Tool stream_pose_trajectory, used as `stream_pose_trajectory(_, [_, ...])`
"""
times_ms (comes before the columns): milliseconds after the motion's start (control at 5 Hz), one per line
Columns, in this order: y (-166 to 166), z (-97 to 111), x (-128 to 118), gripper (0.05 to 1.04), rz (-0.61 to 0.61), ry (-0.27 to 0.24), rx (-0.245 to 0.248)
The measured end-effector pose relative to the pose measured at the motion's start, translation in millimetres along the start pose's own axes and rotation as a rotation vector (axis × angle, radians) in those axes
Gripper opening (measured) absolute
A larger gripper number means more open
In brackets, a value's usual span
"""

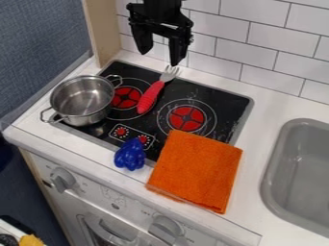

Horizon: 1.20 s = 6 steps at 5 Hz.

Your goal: Moved the orange towel to the opposite edge of the right burner

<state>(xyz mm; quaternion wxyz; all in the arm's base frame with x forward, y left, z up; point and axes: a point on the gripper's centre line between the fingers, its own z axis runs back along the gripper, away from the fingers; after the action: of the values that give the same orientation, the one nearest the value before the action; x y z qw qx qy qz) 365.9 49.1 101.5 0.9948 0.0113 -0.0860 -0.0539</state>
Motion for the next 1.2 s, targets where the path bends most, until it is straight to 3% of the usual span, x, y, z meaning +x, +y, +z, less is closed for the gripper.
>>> stream_pose_trajectory(200, [-2,-11,-5,1.000,0.004,0.032,-0.012])
stream_pose_trajectory(400, [-28,-26,-28,1.000,-0.020,0.082,-0.055])
stream_pose_trajectory(600, [-67,-16,-51,1.000,-0.096,0.065,-0.030])
stream_pose_trajectory(800, [-101,-30,-85,1.000,-0.172,0.122,-0.005])
stream_pose_trajectory(1200, [-121,-70,-111,1.000,-0.142,0.263,0.024])
